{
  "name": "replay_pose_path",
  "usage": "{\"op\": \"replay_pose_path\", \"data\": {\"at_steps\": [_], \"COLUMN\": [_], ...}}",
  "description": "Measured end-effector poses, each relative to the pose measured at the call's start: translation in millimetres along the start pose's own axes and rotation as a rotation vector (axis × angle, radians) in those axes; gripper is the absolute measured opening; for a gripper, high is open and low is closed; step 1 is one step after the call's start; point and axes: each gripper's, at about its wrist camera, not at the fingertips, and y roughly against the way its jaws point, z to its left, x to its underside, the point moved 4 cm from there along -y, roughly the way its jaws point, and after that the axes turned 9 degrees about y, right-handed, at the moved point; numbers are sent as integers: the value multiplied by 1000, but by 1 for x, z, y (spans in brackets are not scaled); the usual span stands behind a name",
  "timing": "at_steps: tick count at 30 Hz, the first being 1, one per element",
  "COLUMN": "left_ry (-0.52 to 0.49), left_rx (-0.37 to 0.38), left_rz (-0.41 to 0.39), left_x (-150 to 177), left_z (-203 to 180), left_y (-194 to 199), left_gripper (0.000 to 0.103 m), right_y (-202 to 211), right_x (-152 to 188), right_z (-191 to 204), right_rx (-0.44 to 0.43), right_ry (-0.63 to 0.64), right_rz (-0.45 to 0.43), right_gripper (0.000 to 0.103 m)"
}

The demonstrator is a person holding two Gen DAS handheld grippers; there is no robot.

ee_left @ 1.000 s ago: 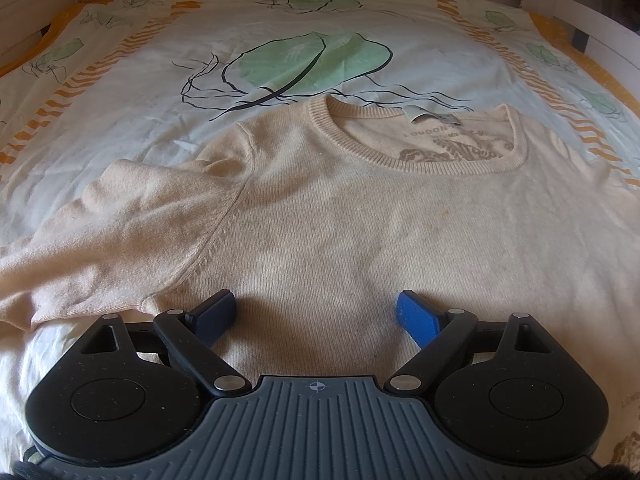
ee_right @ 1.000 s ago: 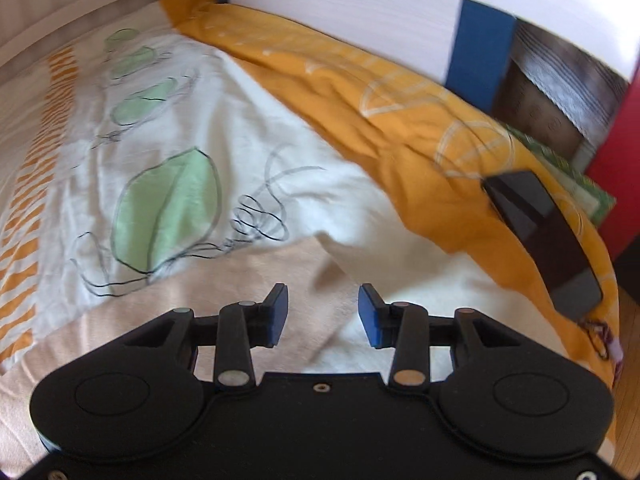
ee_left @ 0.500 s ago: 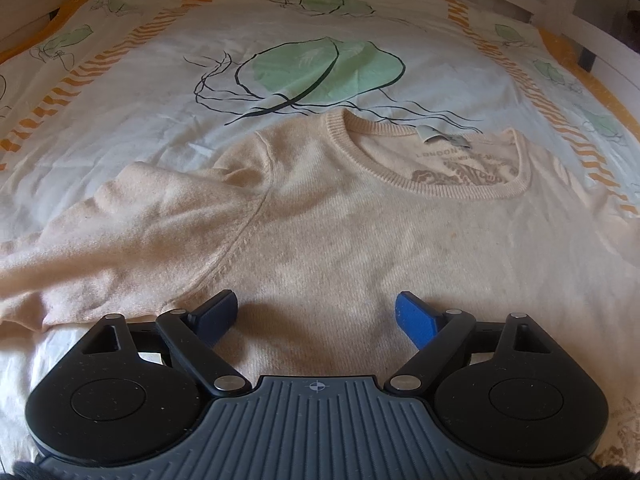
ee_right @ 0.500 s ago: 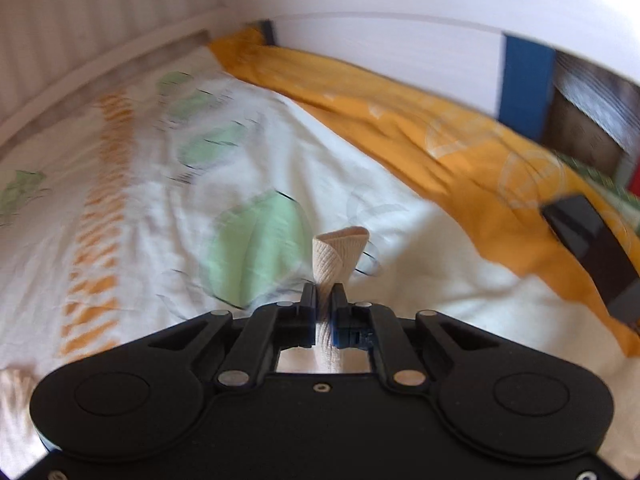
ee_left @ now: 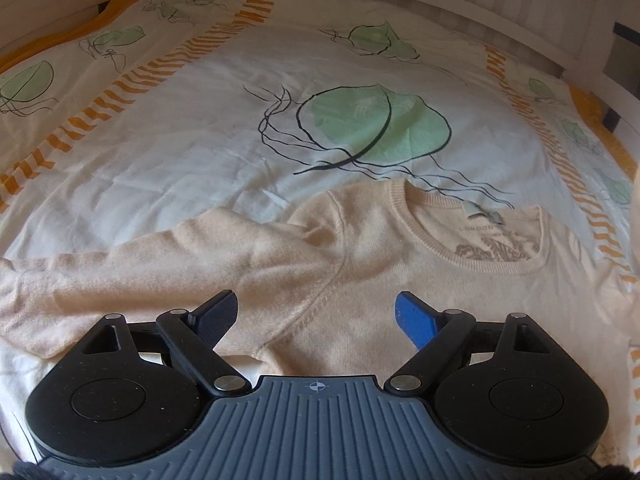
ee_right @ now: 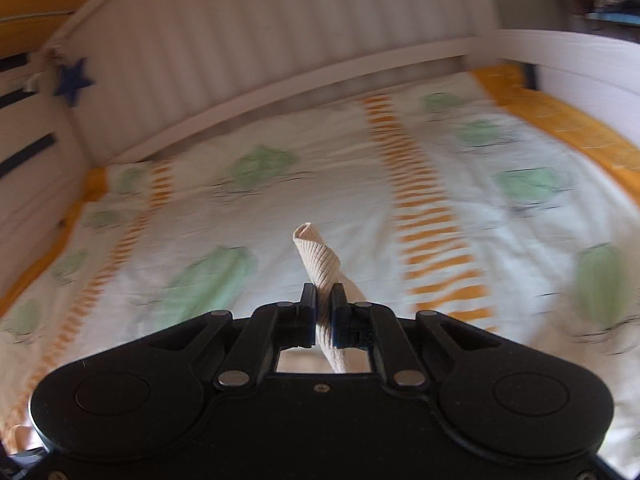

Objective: Fold small clothes
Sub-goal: 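Fold the held sleeve across the sweater body with the right tool, release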

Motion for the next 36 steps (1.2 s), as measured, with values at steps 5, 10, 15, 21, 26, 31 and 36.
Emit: {"op": "replay_pose_path", "data": {"at_steps": [5, 10, 15, 21, 26, 31, 36], "left_ry": [61, 112, 113, 119, 108, 52, 9], "left_rx": [-10, -14, -8, 32, 67, 77, 120], "left_rz": [-17, -22, -16, 4, 27, 72, 146], "left_x": [-15, -23, -23, -20, -15, -2, 14], "left_z": [21, 35, 35, 32, 26, 9, -8], "left_y": [7, 9, 6, 2, -3, -15, -33], "left_gripper": [86, 86, 86, 86, 86, 86, 86], "right_y": [-39, -75, -91, -87, -59, -43, -40], "right_x": [31, 84, 143, 173, 157, 129, 111], "right_z": [93, 159, 197, 207, 172, 108, 29], "right_rx": [-185, -304, -335, -380, -335, -196, -22], "right_ry": [28, 21, 98, 214, 262, 236, 173], "right_rz": [34, 118, 209, 271, 206, 162, 157], "right_gripper": [14, 14, 16, 27, 45, 45, 45]}}
